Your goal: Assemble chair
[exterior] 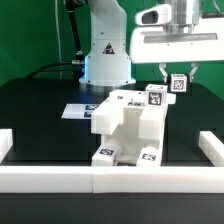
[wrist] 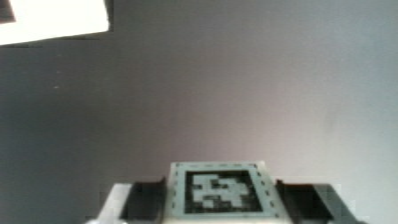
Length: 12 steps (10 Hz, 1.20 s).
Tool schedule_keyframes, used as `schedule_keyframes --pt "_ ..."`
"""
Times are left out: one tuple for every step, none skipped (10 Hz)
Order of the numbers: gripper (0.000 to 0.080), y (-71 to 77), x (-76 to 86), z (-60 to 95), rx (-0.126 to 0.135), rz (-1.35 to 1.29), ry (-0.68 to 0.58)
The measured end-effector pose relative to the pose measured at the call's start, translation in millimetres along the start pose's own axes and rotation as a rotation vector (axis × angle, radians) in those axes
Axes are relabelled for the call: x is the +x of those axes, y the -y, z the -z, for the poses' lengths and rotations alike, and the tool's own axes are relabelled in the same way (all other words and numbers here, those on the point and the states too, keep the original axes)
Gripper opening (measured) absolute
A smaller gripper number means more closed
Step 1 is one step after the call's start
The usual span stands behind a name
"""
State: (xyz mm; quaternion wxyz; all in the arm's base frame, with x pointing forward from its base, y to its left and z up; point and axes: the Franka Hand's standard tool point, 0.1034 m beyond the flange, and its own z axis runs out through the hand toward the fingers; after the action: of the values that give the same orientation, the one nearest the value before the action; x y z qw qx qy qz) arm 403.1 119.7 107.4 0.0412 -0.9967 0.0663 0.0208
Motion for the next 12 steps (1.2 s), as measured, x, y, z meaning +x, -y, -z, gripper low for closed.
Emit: schedule_keyframes --pt "0.0288 -5.5 7.9 15.2 0.002 0.001 0.021" --pt "0.0288 -5.9 15.3 20.3 0.001 -0.009 0.008" --pt "0.0288 -6.4 13.8 18.1 -0.002 -0.007 0.011" --pt "0.0288 -6.7 13.7 17.9 -0.002 -0.008 0.011" --pt "0.0288 -6.8 13.7 17.7 -0.002 -0.008 0.011" --pt "0.0288 -10.2 16.4 19.4 -0.001 0.029 0.011" --pt "0.0288 -25.2 32.1 29.2 0.007 0.093 -0.001" --pt "0.0288 -39.7 46.9 38.0 0.016 0.109 -0.006" --pt "0.0288 -50.9 58.1 44.8 0.019 0.149 0.006" --pt "0.0288 -62.8 72.5 52.0 0.019 0.157 0.004" --pt "0.0288 -66.8 79.8 55.1 0.017 0.149 0.0" --pt "0.0288 -66.1 78.1 53.7 0.016 0.151 0.003"
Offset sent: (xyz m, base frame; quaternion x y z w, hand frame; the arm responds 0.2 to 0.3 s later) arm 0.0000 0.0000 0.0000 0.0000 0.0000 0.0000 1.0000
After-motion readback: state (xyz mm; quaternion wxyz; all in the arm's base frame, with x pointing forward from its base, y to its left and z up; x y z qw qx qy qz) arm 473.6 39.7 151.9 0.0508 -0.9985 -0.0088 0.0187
